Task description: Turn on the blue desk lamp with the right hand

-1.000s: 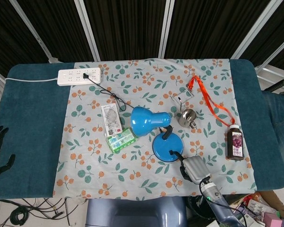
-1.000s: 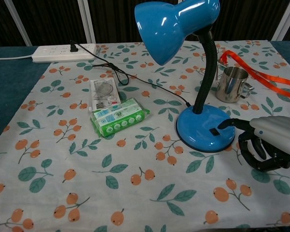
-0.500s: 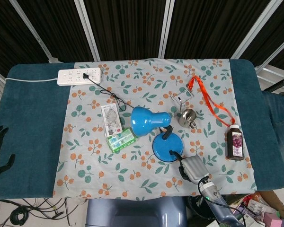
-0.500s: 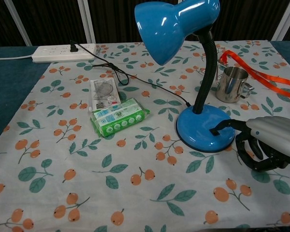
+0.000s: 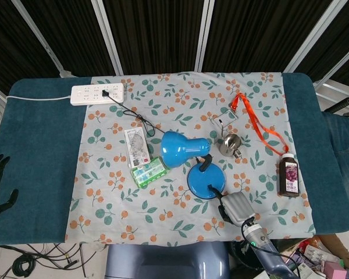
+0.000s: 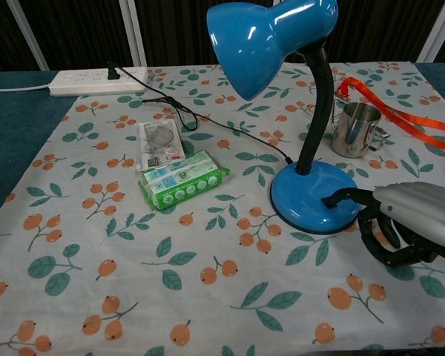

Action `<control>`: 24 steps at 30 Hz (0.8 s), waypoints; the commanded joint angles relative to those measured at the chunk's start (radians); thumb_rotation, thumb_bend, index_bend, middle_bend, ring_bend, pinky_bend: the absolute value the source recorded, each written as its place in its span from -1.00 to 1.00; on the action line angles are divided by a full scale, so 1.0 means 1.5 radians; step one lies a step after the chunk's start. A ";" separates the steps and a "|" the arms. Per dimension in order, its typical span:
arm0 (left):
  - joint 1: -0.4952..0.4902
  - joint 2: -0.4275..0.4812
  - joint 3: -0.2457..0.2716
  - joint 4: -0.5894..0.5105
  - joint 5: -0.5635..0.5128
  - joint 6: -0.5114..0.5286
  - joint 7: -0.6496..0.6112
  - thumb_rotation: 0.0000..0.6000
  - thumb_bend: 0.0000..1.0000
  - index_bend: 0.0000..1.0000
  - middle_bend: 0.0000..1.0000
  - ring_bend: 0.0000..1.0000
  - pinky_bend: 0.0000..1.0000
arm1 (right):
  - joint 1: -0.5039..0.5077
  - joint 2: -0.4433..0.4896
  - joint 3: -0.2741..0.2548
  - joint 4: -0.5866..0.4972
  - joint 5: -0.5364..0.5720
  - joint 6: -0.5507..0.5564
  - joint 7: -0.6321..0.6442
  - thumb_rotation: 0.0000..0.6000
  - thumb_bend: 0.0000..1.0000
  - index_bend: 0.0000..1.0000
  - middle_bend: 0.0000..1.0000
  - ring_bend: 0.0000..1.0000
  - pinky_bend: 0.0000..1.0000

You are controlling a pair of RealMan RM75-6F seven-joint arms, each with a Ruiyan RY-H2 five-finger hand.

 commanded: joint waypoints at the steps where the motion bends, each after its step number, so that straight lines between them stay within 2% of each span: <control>1: 0.000 0.000 0.000 0.000 0.000 0.000 0.000 1.00 -0.29 -0.87 -0.92 -0.87 -1.00 | 0.001 0.000 -0.001 0.001 0.001 -0.001 -0.002 1.00 0.14 -0.65 0.15 0.29 0.25; 11: 0.000 0.000 0.000 0.001 -0.001 0.000 0.000 1.00 -0.29 -0.87 -0.92 -0.87 -1.00 | 0.002 0.001 0.000 0.002 0.011 -0.004 -0.004 1.00 0.14 -0.63 0.15 0.29 0.25; 24: 0.000 0.000 0.000 0.001 -0.001 0.000 0.001 1.00 -0.29 -0.87 -0.92 -0.87 -1.00 | 0.003 0.005 -0.009 0.001 0.020 -0.011 -0.008 1.00 0.14 -0.43 0.15 0.29 0.25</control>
